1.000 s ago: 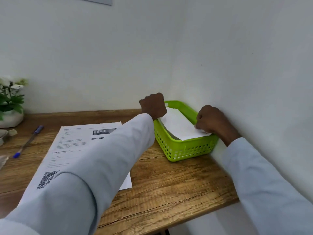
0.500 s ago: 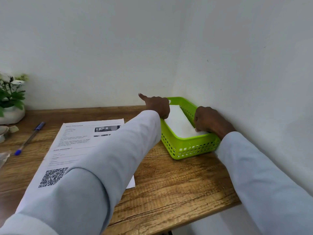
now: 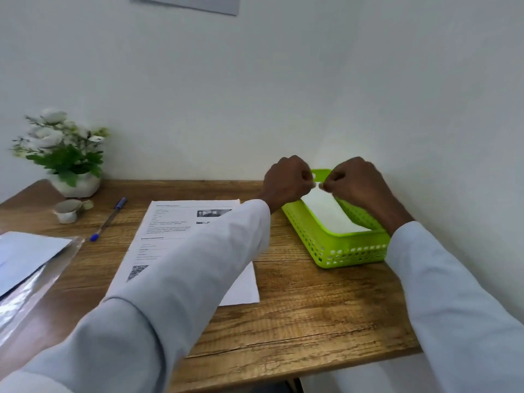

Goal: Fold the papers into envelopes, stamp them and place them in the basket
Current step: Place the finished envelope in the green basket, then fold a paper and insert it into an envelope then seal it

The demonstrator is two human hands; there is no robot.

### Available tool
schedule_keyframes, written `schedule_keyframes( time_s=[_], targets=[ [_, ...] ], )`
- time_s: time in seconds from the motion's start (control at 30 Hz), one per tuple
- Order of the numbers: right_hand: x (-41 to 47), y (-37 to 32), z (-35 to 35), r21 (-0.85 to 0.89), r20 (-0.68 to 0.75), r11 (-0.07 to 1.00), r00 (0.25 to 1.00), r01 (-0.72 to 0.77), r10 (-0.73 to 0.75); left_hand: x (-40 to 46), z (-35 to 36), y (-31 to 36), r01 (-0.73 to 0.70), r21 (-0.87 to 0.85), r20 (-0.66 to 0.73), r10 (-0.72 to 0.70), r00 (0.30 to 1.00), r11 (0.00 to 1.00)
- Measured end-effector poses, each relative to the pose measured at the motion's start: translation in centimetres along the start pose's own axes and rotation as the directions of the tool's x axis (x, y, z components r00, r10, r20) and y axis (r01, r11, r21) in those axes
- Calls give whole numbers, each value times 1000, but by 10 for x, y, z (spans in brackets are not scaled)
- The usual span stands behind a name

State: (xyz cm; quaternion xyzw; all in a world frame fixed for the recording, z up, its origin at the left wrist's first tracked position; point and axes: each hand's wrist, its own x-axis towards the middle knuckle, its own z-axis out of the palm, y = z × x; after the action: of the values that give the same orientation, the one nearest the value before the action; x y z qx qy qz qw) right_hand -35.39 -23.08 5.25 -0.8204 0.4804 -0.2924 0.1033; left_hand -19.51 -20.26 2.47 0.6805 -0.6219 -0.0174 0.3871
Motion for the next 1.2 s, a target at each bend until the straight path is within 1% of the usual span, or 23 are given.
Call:
schedule_keyframes(
  time_s=[0.07,0.1,0.13,0.2,0.27,0.43,0.53,0.6,0.67,0.7,0.8,0.87,0.9,0.97,1.07,1.2],
  targets=[
    [-7,-25,-1,273,13,961,999,36,-41,-15,-29,-2,-56,-23,0,56,998,998],
    [-11,-37,1,389,16,920,998,47,-58,-21,-46,-6,-74,-14,-2,74,997,997],
    [-14,-48,4,470,22,880,997,60,-79,-28,-63,-10,-81,12,1,81,997,997],
    [-21,-74,17,578,54,813,991,70,-123,-46,-104,-27,-53,83,30,51,998,995],
    [-30,-103,34,639,90,765,980,81,-179,-68,-145,-51,3,157,52,-11,999,988],
    [-54,-173,89,663,180,740,935,113,-304,-133,-223,-121,147,286,43,-166,985,947],
    [-78,-210,119,668,248,732,887,135,-390,-177,-256,-161,221,358,28,-247,969,907],
    [-95,-233,137,653,278,736,847,180,-454,-205,-274,-185,292,345,-38,-297,954,892],
    [-110,-254,154,630,300,737,798,245,-522,-230,-290,-203,383,333,-67,-383,921,862],
    [-115,-263,162,622,308,735,777,272,-549,-241,-294,-210,448,354,-66,-456,888,821],
    [-123,-288,185,599,328,737,744,313,-582,-268,-304,-227,616,462,-47,-677,735,638],
    [-124,-300,198,589,336,740,734,326,-590,-277,-305,-233,662,500,-20,-757,653,558],
    [-124,-305,205,576,345,748,732,330,-588,-280,-305,-234,669,513,-12,-775,632,538],
    [-122,-312,216,531,365,778,738,336,-568,-282,-304,-235,664,537,-18,-780,625,520],
    [-119,-315,229,473,379,818,763,328,-525,-281,-304,-237,660,536,-33,-768,639,526],
    [-117,-315,236,456,384,845,794,281,-471,-279,-303,-242,698,414,-45,-752,657,585]
  ],
)
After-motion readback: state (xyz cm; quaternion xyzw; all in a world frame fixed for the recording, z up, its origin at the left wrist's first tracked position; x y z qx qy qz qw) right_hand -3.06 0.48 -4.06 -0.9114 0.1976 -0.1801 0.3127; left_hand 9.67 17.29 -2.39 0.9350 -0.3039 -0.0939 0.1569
